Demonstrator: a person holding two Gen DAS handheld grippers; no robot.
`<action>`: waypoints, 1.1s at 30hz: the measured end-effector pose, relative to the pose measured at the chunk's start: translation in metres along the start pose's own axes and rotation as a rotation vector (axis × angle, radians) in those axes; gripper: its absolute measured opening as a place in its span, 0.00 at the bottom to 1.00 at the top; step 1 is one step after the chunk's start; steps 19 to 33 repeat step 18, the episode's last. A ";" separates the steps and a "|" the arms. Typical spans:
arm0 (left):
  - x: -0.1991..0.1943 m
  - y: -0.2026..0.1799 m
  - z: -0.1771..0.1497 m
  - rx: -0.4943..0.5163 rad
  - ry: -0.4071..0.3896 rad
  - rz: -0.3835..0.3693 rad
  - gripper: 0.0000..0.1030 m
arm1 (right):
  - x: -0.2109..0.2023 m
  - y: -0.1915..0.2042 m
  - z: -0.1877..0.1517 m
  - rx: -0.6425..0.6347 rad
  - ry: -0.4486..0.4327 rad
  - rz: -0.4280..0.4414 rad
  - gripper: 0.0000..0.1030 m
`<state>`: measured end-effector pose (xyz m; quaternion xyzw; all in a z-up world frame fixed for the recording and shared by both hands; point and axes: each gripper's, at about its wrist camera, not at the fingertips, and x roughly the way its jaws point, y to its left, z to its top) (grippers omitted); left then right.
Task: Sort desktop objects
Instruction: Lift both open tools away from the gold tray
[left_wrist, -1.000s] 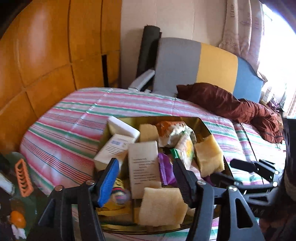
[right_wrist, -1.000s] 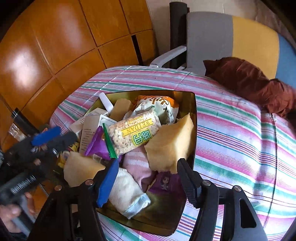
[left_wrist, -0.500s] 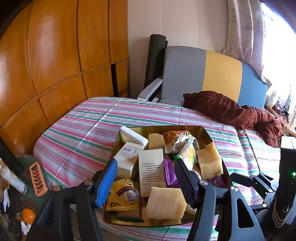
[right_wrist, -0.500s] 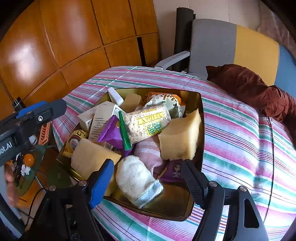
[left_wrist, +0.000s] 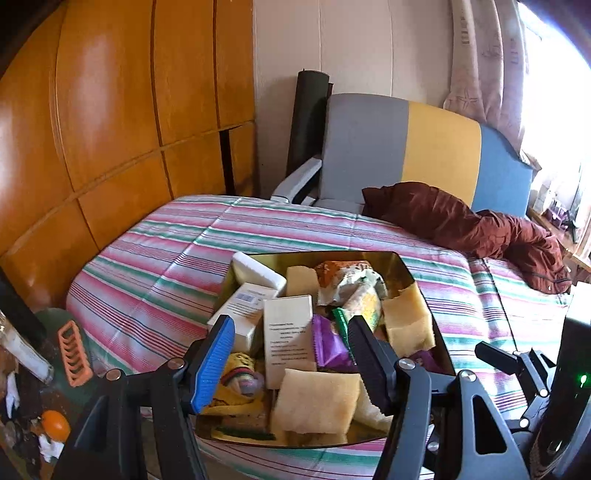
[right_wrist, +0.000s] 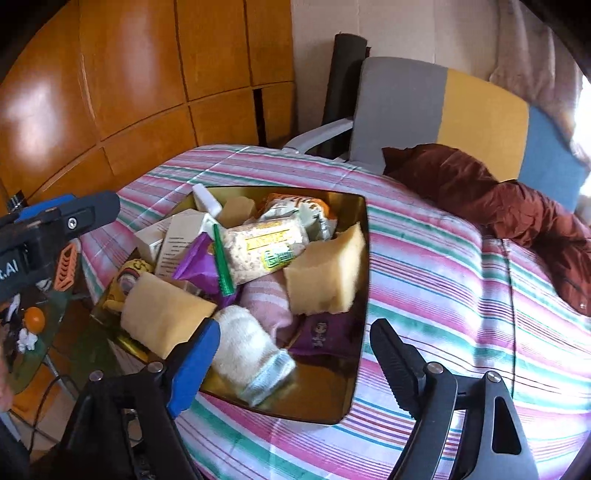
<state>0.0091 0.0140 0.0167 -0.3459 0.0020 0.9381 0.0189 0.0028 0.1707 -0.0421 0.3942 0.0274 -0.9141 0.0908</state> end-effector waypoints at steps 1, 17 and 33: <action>0.002 -0.001 0.000 -0.003 0.011 -0.006 0.63 | -0.001 -0.001 -0.001 -0.001 -0.006 -0.010 0.83; 0.020 0.008 -0.008 -0.017 0.008 0.031 0.49 | 0.009 0.002 -0.007 -0.019 0.011 -0.024 0.85; 0.020 0.008 -0.007 -0.015 0.005 0.030 0.49 | 0.008 0.001 -0.006 -0.018 0.003 -0.027 0.85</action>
